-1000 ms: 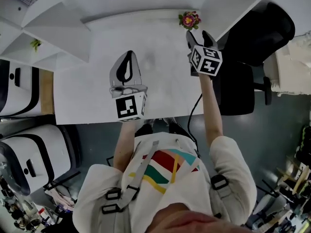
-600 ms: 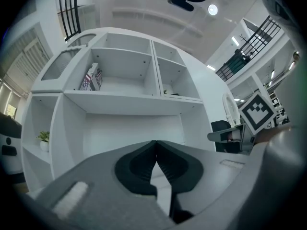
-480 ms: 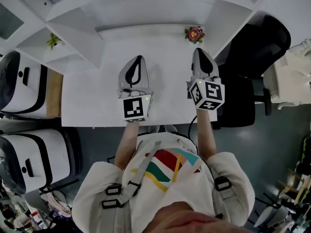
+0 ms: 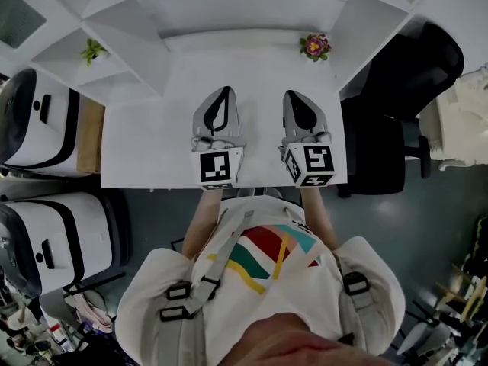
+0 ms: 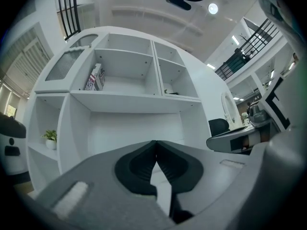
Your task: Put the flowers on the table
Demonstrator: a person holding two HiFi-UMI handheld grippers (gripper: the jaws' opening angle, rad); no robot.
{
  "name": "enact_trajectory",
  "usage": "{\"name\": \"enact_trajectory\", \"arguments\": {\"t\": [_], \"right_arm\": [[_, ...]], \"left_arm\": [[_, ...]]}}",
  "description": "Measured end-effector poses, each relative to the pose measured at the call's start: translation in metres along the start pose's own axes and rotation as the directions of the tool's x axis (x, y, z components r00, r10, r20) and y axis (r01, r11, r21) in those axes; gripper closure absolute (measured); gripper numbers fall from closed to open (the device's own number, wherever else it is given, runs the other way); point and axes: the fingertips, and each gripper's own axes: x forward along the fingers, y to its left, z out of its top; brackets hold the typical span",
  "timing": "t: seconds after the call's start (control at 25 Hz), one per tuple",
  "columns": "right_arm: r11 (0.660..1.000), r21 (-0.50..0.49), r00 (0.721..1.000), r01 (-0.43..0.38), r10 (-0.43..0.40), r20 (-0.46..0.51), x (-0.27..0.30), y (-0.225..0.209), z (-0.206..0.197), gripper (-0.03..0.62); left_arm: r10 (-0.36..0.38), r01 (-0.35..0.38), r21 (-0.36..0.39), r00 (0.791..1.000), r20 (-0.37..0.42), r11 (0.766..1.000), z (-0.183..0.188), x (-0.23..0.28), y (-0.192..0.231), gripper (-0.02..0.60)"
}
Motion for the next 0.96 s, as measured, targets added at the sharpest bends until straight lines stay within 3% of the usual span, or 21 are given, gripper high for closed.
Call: {"name": "enact_trajectory", "arguments": {"t": [0.4,0.96], "right_arm": [[1.0,0.003,1.0,-0.026,0.026,0.004,-0.005,0.005,0.003,0.592],[0.997,-0.009,0.997,-0.075,0.075,-0.013,-0.008,0.014,-0.001,0.592]], "left_arm": [[-0.015,0.015,-0.045,1.0,0.002,0.999,0.003,0.0,-0.005,0.577],[-0.035,0.035,-0.038,0.999,-0.007,0.999,-0.002,0.006,-0.017,0.577]]}}
